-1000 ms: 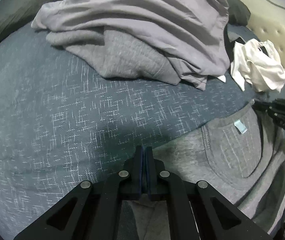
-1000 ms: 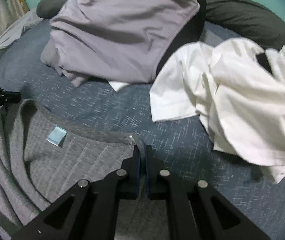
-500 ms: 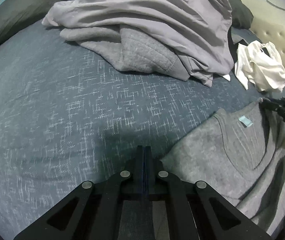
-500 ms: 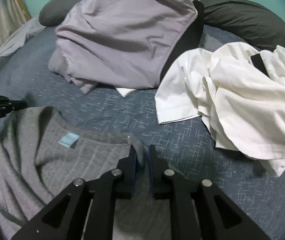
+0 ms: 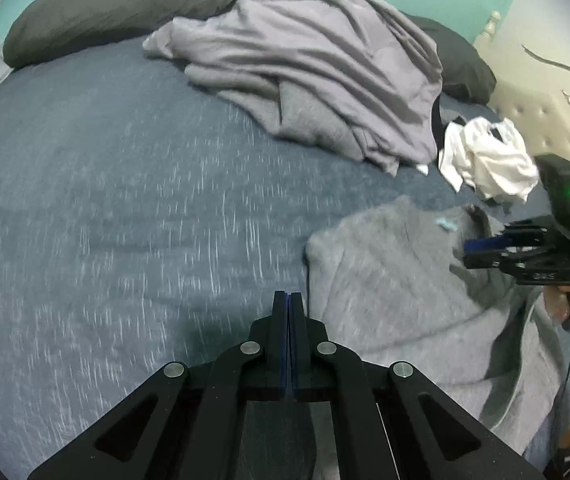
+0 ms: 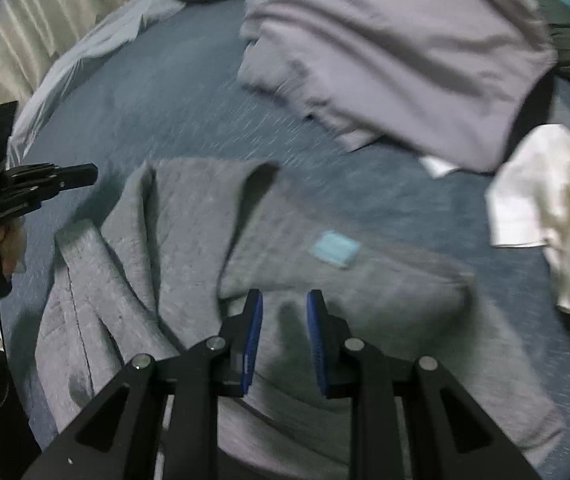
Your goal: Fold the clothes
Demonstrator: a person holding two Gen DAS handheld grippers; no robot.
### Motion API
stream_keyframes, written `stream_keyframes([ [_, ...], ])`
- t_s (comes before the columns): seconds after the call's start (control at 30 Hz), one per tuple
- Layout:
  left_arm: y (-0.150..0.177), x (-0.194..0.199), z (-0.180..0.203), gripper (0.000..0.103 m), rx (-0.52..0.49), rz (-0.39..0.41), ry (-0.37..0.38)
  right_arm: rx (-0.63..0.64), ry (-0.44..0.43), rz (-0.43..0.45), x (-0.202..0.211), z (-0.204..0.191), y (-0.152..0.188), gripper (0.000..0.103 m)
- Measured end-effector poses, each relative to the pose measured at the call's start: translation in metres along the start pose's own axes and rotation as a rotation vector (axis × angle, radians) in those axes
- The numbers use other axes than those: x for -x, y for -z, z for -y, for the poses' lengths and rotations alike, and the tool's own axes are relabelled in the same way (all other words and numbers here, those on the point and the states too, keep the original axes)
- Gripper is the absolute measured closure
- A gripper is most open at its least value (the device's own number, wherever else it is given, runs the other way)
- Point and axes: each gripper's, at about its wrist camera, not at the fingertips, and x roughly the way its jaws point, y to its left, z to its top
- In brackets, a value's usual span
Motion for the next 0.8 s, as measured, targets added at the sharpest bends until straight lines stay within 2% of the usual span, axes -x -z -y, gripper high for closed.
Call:
stream_keyframes([
  [0.1, 0.006, 0.0, 0.004, 0.103, -0.011, 0.011, 0.01, 0.002, 0.049, -0.043, -0.023, -0.011, -0.008, 0.081],
  [0.27, 0.018, -0.002, 0.015, 0.103, 0.002, 0.04, 0.045, -0.077, 0.106, 0.026, -0.029, -0.006, -0.026, 0.082],
  [0.37, 0.025, -0.002, 0.018, 0.103, 0.014, 0.05, 0.06, -0.088, 0.124, 0.014, -0.034, -0.004, -0.032, 0.083],
  [0.47, 0.031, 0.001, 0.018, 0.103, 0.024, 0.062, 0.071, -0.074, 0.108, 0.008, -0.028, -0.006, -0.032, 0.083],
  [0.57, 0.035, 0.001, 0.017, 0.103, 0.042, 0.065, 0.08, -0.074, 0.024, -0.024, -0.022, -0.009, -0.028, 0.083],
  [0.67, 0.038, 0.0, 0.019, 0.103, 0.05, 0.061, 0.083, -0.011, 0.042, -0.055, -0.029, -0.023, -0.028, 0.083],
  [0.8, 0.036, 0.004, 0.024, 0.102, 0.035, 0.067, 0.068, -0.027, 0.098, -0.038, -0.043, -0.029, -0.035, 0.083],
])
